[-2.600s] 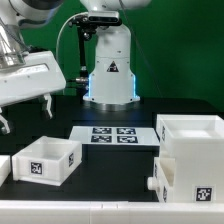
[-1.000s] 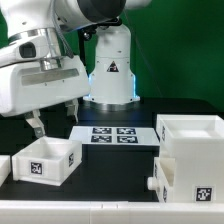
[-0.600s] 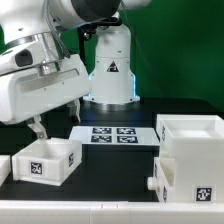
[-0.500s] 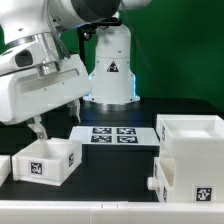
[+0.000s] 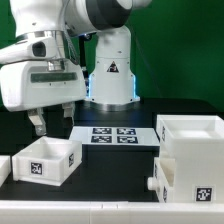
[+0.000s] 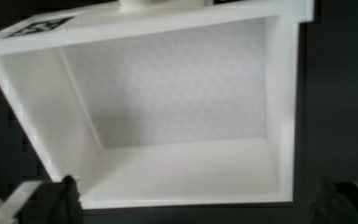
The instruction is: Assemble drawer
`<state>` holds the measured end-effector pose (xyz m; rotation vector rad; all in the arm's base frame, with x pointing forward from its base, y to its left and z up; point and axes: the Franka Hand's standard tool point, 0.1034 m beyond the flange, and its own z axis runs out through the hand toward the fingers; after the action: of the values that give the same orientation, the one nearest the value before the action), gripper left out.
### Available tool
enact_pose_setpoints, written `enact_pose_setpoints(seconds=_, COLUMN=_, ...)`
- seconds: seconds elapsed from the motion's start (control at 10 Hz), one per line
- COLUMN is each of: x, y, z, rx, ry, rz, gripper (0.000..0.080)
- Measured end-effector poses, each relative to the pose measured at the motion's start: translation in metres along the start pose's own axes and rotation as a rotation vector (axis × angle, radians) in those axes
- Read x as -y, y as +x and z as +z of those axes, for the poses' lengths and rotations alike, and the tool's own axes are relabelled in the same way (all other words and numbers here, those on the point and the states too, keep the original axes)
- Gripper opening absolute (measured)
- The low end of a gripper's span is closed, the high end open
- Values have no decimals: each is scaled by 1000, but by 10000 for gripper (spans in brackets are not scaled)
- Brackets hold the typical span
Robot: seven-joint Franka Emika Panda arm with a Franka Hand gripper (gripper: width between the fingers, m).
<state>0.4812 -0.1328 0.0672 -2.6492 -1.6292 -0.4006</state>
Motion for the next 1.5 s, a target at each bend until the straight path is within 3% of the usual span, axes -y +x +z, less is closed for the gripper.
enact_pose_setpoints(seconds=1.3, x=2, y=-3, z=3, rx=0, ry=7, rz=48, gripper=649)
enact_pose_setpoints(seconds=1.4, x=-1, y=-10, z=2, rx=14, ry=-14, rz=-40, gripper=649)
enact_pose_setpoints(seconds=1.5, x=-1, y=-16, z=3, rx=29, ry=-18, rz=-98, gripper=649)
